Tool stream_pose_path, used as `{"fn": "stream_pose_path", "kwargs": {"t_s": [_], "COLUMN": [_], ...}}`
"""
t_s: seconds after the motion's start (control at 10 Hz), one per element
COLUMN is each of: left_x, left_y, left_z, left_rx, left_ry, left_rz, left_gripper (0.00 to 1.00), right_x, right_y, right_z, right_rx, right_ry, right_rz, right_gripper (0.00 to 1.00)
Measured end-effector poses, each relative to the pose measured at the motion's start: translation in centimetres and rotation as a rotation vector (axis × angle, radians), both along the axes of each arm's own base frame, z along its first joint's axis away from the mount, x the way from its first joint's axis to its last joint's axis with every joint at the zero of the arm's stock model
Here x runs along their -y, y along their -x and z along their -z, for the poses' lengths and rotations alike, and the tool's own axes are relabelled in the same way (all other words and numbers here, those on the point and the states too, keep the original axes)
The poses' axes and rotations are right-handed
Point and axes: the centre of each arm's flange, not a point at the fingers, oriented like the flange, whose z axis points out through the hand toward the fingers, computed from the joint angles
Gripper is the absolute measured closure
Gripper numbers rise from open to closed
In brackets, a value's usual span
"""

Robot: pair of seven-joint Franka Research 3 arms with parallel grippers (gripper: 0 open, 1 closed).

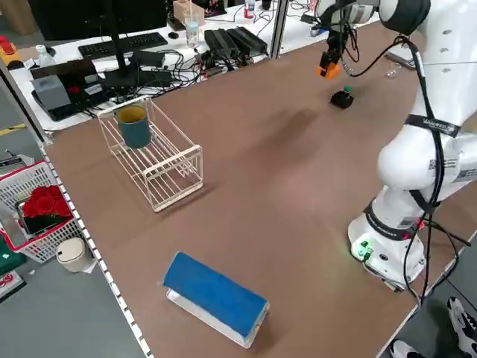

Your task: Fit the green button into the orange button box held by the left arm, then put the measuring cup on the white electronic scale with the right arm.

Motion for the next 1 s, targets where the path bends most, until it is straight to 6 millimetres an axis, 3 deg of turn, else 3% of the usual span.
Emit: {"fn": "stream_pose_path", "kwargs": {"t_s": [0.2,0.6,0.7,1.0], "left_x": [1.5,5.8,6.6,8.2], "left_y": [1.0,2.3,2.3,2.5], "left_z": [0.7,2.7,3.1,3.1], "left_rx": [-0.009,-0.018,-0.017,-0.009], "left_ry": [-0.003,0.005,0.010,0.024], "left_rz": [0.006,0.051,0.056,0.045], "left_gripper": [0.14,0.14,0.14,0.14], "right_x": [5.8,11.7,12.7,12.8], "right_y": [1.7,4.0,4.2,4.2], "right_z": [-2.6,-6.3,-6.5,-6.2], "right_rx": [-0.028,0.007,0.007,-0.001], "right_ry": [0.004,0.004,0.005,0.009], "right_rz": [-0.020,-0.132,-0.159,-0.176], "right_gripper": [0.00,0.00,0.00,0.00]}}
